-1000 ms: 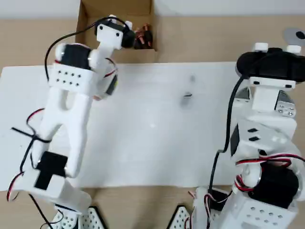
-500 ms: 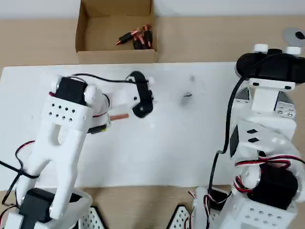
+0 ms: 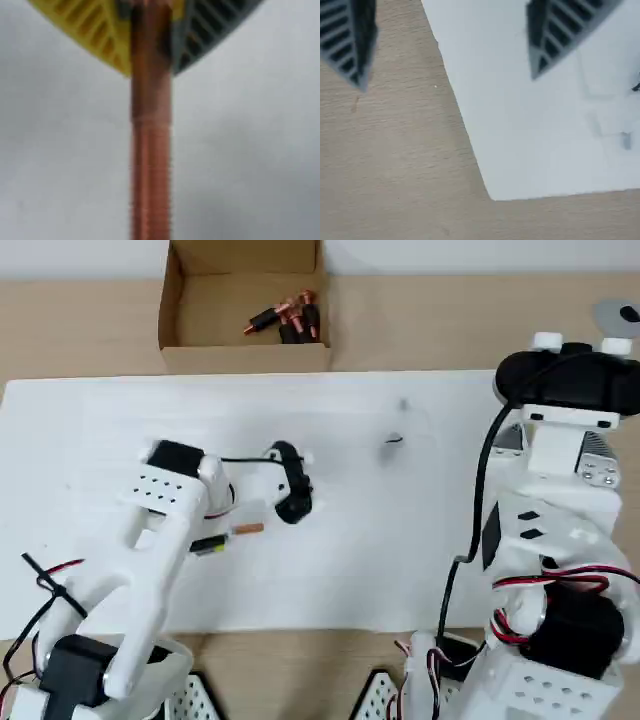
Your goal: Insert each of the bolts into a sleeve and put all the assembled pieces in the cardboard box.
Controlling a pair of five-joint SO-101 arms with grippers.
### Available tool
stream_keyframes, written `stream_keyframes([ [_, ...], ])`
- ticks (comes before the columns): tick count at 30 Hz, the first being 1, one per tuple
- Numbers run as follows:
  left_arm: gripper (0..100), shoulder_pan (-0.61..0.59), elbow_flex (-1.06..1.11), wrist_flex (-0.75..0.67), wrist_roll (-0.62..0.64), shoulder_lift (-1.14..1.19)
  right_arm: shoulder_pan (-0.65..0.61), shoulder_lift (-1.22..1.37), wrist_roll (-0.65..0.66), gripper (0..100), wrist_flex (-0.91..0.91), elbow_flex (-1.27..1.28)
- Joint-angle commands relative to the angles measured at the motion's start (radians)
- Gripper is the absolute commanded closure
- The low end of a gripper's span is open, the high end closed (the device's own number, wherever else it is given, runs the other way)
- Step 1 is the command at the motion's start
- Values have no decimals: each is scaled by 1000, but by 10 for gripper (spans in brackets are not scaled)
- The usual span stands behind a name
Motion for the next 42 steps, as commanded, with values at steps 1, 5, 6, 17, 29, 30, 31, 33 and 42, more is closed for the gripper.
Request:
stream_keyframes([
  [1,989,-17,35,-49,-6,-41,16,-10,5,749,-18,19],
  [5,989,-38,94,-126,35,-41,16,-10,5,749,-17,27],
  [6,989,-46,110,-152,46,-41,16,-12,5,749,-17,25],
  [17,797,-54,135,-206,127,-42,16,-12,0,749,-15,25],
  [29,783,-52,-239,49,1068,-42,16,-12,0,749,-14,31],
  [30,783,-55,-272,75,1232,-42,16,-12,0,749,-17,39],
  [31,783,-55,-288,101,1398,-45,16,-12,0,749,-18,50],
  [33,783,-55,-296,189,1671,-48,16,-12,0,749,-21,81],
  [42,782,2,-275,238,2008,-47,16,-12,0,749,-75,148],
])
